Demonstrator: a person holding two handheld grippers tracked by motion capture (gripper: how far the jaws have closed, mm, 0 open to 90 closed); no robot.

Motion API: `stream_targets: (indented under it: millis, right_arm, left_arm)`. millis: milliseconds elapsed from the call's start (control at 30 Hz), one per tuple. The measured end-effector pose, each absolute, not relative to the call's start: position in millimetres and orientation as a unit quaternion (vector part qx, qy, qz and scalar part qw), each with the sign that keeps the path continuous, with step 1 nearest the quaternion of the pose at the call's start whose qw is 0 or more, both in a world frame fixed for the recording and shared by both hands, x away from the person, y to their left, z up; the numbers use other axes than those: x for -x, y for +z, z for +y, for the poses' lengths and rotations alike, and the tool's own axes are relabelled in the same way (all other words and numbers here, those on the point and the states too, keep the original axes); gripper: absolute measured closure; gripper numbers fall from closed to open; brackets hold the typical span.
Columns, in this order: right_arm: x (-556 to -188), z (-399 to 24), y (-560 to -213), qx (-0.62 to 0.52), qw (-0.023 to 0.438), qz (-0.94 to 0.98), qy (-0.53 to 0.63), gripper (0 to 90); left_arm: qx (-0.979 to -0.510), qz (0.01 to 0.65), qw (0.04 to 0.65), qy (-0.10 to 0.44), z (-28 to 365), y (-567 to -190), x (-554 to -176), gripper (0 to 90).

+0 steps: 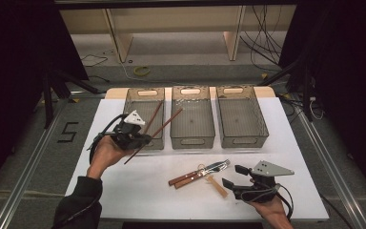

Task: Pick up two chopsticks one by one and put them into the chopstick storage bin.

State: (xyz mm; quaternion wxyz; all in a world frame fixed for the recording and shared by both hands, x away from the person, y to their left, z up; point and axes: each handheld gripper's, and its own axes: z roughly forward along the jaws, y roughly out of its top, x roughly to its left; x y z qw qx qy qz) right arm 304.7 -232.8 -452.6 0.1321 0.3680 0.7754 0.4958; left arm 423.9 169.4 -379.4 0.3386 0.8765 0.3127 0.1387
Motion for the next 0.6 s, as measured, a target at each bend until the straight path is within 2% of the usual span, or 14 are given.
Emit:
stream_targets:
  millis: [600]
  right_arm:
    - [-305, -232, -453, -0.367, 0.130, 0.777, 0.495, 28.9]
  left_arm:
    - [-0.862, 0.336, 0.339, 0.170, 169, -350, -464, 84.1]
